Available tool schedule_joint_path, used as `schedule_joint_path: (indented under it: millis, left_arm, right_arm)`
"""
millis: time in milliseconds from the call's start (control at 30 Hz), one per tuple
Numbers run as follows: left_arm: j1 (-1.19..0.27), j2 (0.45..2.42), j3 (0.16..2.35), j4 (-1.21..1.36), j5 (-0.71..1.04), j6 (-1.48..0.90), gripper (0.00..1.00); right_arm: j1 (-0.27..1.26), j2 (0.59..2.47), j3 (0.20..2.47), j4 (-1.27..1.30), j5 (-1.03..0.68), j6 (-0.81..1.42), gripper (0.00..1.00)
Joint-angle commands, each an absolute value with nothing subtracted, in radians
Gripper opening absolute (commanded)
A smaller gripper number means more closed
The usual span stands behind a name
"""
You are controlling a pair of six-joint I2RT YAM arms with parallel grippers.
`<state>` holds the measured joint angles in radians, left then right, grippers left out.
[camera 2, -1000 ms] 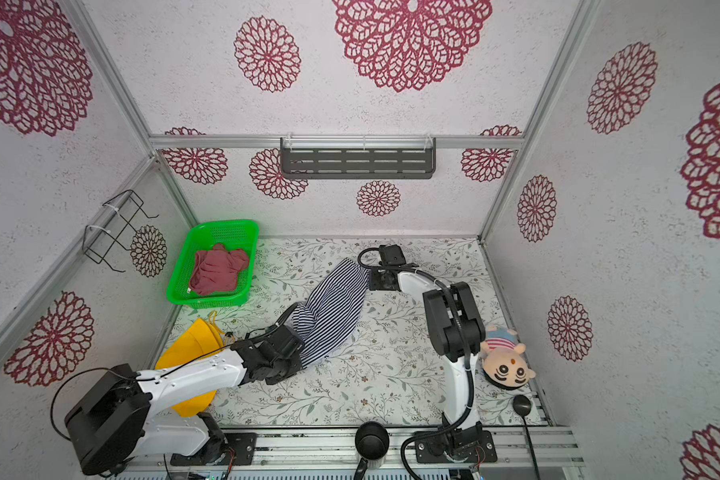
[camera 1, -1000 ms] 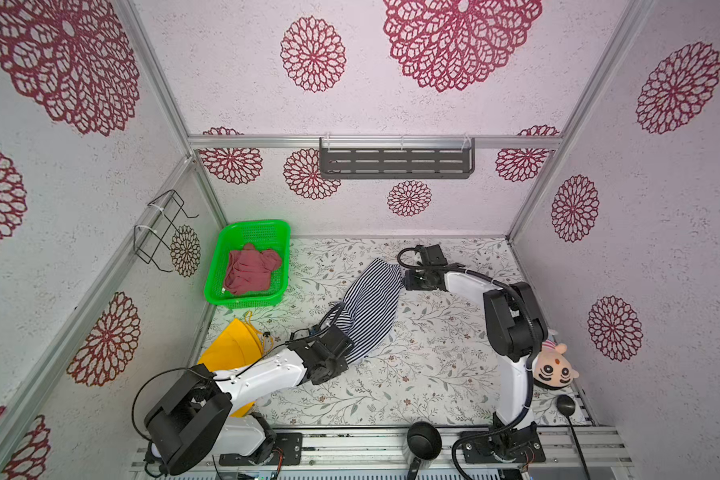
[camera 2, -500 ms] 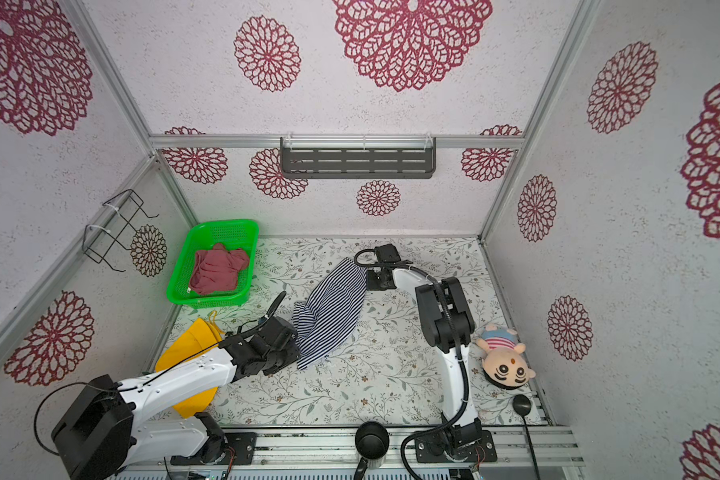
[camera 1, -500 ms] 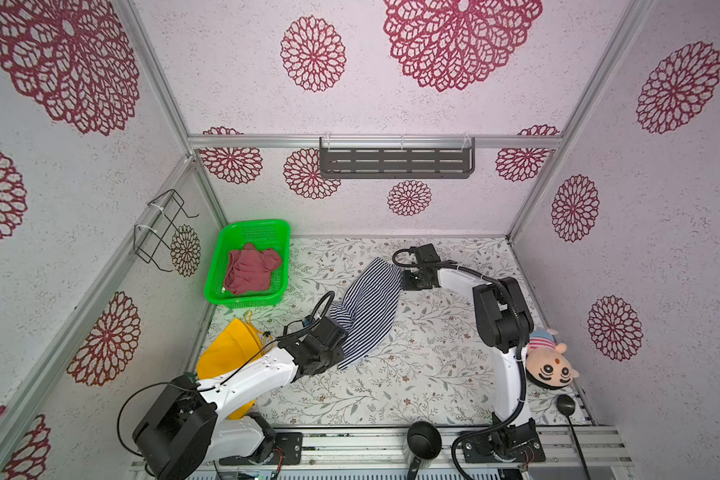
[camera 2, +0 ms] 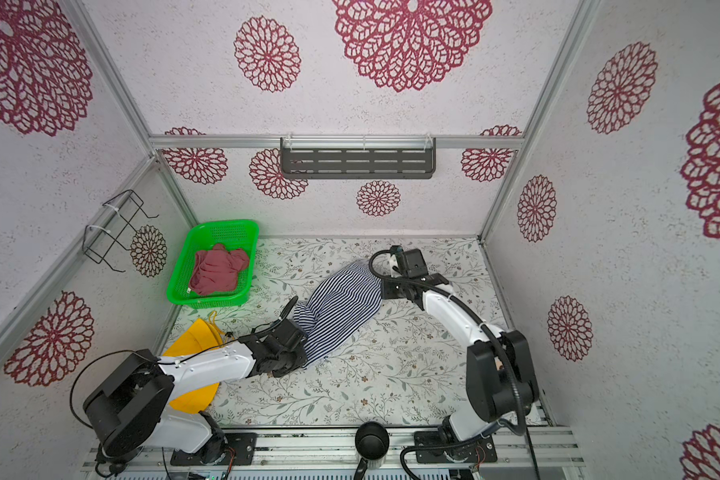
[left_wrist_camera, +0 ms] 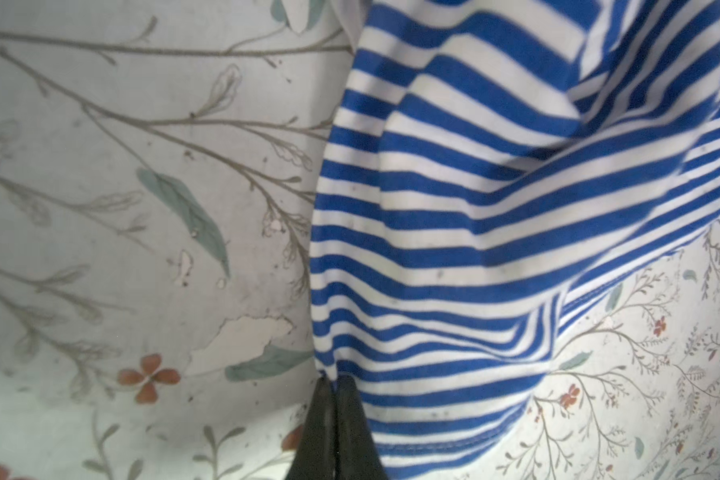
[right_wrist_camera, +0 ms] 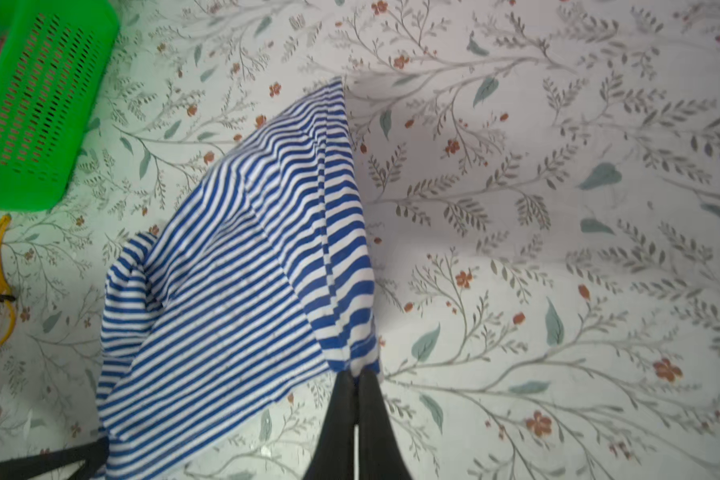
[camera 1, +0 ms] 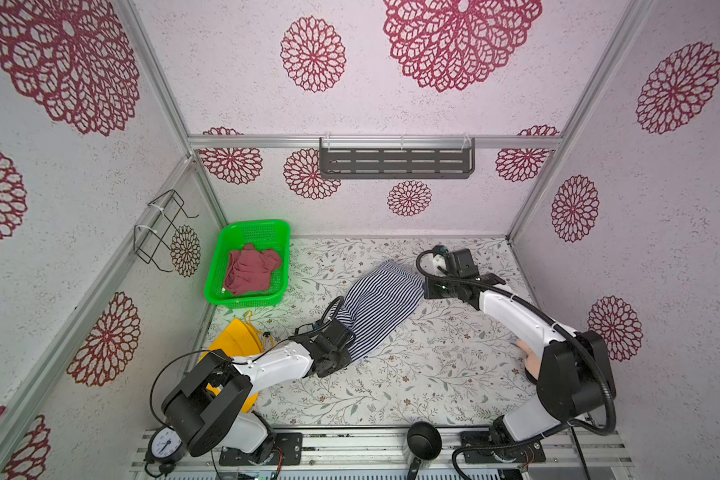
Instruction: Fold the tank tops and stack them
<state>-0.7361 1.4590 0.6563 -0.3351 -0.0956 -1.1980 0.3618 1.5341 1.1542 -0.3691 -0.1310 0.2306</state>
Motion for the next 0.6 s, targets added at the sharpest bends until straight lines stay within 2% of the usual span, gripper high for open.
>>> schedule_joint_path:
  millis: [0,167,333,433,567]
  left_arm:
    - [-0.721,1.412,0.7,-0.352,-0.12,-1.17,0.0]
    - [-0.681,1.302,0.737,-0.415,-0.122,-1.132,0.0]
    - [-0.649,1.173,0.835,-0.55,-0.15,-1.076,0.0]
    - [-0.575,1.105,0.915,-0.601,-0.138,-1.006,0.0]
    - [-0.408,1.095,1.066,-0.624,-0.032,-0.862,0.0]
  right_arm:
    - [0.363,1.438,1.124,-0.428,-0.115,0.253,0.0]
    - [0.361,1.349,1.12,-0.464,-0.081,0.257,0.0]
    - [0.363,1.25,1.124,-0.451,-0.125,0.262,0.0]
    - [0.361,1.206,1.151,-0.431,-0.121,0.242,0.0]
    - [0.359,1.242,1.263,-0.439,-0.058,0.185,0.0]
